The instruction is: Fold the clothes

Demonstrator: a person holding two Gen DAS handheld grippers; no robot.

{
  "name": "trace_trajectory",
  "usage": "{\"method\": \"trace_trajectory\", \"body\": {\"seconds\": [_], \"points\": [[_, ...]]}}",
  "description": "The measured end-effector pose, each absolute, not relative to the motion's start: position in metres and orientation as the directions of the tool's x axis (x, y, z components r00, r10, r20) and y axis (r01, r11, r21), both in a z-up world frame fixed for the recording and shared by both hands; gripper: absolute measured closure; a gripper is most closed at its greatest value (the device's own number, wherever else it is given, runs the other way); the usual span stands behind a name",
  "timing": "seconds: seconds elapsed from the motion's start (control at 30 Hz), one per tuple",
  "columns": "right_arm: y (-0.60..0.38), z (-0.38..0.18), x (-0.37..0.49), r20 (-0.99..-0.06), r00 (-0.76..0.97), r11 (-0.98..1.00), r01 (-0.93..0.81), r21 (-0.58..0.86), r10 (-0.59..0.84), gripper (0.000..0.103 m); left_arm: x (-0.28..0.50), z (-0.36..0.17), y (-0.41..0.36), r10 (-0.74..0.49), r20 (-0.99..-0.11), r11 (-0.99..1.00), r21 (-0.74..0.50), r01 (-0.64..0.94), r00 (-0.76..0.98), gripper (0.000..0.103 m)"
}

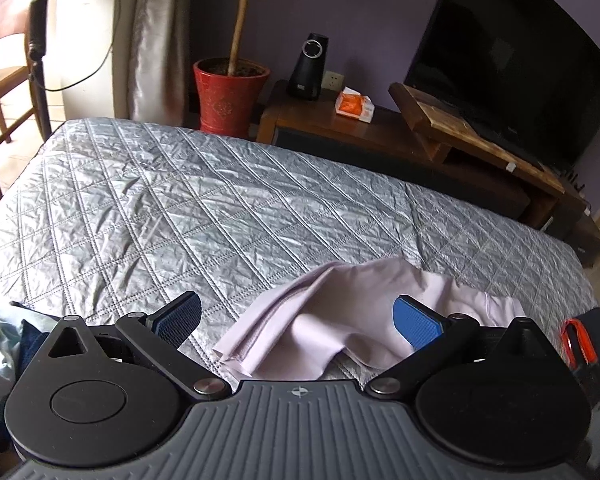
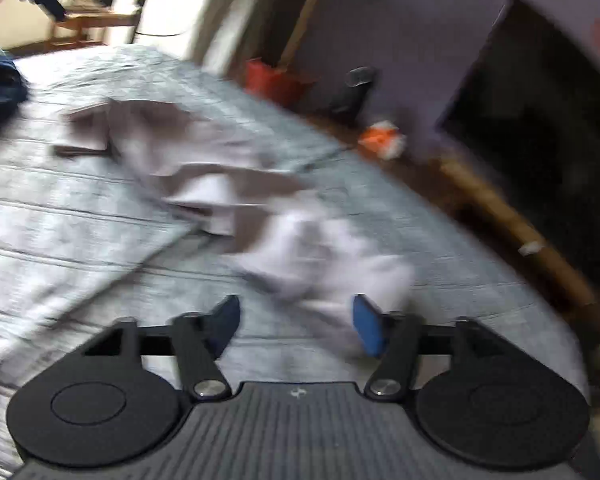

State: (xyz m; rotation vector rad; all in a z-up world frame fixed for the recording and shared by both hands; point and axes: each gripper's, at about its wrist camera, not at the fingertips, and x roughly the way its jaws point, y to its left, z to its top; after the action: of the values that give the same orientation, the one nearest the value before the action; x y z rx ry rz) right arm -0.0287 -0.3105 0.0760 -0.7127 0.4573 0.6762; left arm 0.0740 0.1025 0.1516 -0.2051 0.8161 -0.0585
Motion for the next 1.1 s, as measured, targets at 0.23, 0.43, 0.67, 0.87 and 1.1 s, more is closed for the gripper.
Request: {"method": "trace_trajectory", "body": {"seconds": [0.23,0.43,0.67,0.87,1.1], "points": [[-0.302,0.053,-0.006,-0.576,0.737,0.413,-0.676,-0.611,0.354,0.048,0.074,0.146,0.085,-0.139,-0.727,0.985,-0.171,0.019,0.673,0.0],[-0.306,0.053,0.017,-0.624,0.664,0.434,-0.745,-0.507,0.412,0.097,0.075,0.144,0.078,-0.14,-0.732,0.987,-0.158,0.034,0.667,0.0],[-0.322,0.092,0.023,-0.611,0.619,0.589,-0.755,-0.29,0.493,0.098,0.075,0.142,0.071,-0.142,-0.737,0.988,-0.145,0.05,0.661,0.0],[-0.32,0.132,0.036,-0.532,0.64,0.638,-0.737,-0.222,0.554,0.099,0.074,0.141,0.067,-0.143,-0.739,0.989,-0.137,0.061,0.658,0.0],[-0.295,0.155,0.099,-0.525,0.675,0.65,-0.71,-0.27,0.519,0.097,0.075,0.141,0.069,-0.135,-0.74,0.99,-0.131,0.055,0.659,0.0]]}}
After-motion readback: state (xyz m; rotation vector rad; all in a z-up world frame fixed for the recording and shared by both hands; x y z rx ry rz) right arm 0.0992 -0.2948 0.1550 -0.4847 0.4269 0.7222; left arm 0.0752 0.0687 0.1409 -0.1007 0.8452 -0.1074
